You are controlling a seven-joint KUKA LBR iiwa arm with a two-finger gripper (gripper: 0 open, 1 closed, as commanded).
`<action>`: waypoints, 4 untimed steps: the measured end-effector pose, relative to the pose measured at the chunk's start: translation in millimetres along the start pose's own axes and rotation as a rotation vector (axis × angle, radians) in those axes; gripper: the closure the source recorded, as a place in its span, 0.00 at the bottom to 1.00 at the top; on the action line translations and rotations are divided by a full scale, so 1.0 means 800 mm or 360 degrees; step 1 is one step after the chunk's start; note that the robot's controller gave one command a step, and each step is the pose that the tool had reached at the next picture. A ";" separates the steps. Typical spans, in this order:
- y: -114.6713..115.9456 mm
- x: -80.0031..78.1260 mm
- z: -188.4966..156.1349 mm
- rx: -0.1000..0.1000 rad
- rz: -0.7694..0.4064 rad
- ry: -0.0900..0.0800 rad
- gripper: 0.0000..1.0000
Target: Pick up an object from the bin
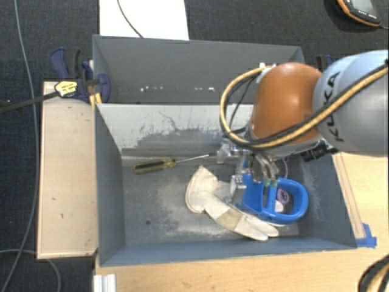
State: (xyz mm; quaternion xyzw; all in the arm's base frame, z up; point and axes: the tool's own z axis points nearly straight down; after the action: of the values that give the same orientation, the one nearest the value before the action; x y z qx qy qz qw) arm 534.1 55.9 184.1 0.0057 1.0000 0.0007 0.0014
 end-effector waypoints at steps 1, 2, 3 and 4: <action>0.000 0.000 0.000 0.0000 0.0000 0.0000 0.00; 0.007 0.065 0.105 -0.0002 0.0189 0.0000 0.00; -0.005 0.036 0.095 -0.0001 -0.0264 -0.0022 0.00; -0.045 0.058 0.137 -0.0009 0.0159 -0.0004 0.00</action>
Offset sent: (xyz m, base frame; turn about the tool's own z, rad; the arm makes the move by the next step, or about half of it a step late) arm -0.0521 0.0064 -0.0844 0.1209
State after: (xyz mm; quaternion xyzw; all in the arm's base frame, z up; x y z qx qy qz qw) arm 487.4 20.7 74.1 0.0558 0.9984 0.0036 0.0025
